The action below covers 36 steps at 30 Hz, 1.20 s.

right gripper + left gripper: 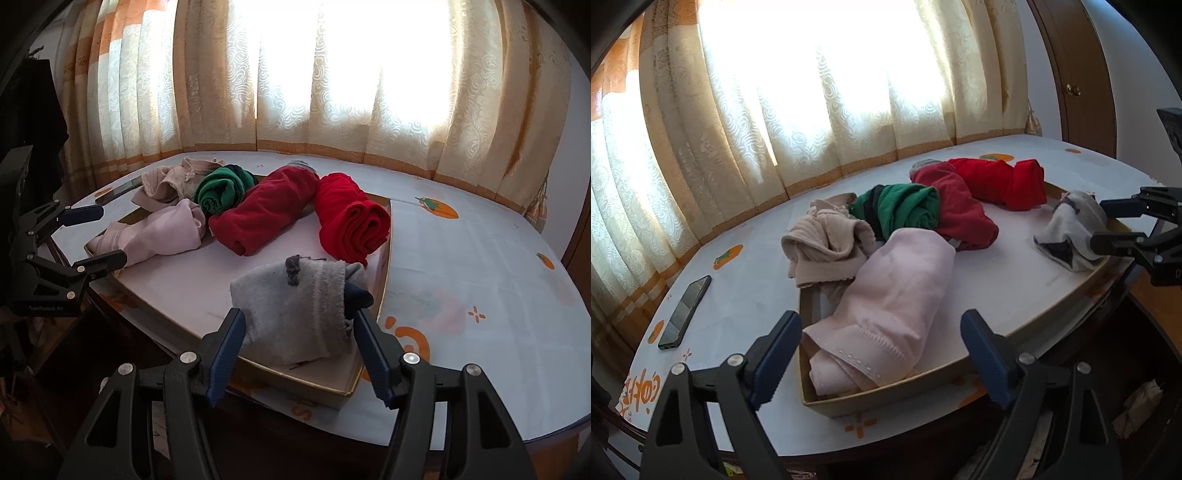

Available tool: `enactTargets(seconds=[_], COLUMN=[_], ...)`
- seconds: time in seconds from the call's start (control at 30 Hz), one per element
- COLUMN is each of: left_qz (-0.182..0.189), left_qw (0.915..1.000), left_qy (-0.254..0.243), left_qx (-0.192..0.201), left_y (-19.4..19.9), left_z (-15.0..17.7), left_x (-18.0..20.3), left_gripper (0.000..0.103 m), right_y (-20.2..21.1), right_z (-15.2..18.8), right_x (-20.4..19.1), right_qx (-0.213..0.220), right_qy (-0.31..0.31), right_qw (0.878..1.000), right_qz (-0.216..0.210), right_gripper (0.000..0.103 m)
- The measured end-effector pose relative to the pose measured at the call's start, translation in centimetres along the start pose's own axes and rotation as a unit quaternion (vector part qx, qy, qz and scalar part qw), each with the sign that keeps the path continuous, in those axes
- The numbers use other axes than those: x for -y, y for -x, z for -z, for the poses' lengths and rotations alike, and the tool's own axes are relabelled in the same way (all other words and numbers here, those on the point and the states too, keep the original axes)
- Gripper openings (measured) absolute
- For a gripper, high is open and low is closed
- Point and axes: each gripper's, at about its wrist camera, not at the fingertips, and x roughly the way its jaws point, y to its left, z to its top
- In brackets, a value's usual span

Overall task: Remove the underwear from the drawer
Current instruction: 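Lower both open tools back down into the drawer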

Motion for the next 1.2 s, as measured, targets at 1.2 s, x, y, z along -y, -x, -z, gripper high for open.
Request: enactTargets(seconds=[1.2], left_qz=[0.037], left_qw=[0.9993], left_qy=[-0.005], left_qx=[0.0], left_y=[4.9], left_z=[5.7], left_x=[1.5], left_gripper=[0.099], right_y=[6.9], right_z=[3.7], right_x=[-3.6], right_qx=[0.026], right_qy=[0.033], right_qw=[0.999], right_qz=[-0.016], right_gripper=[0.072])
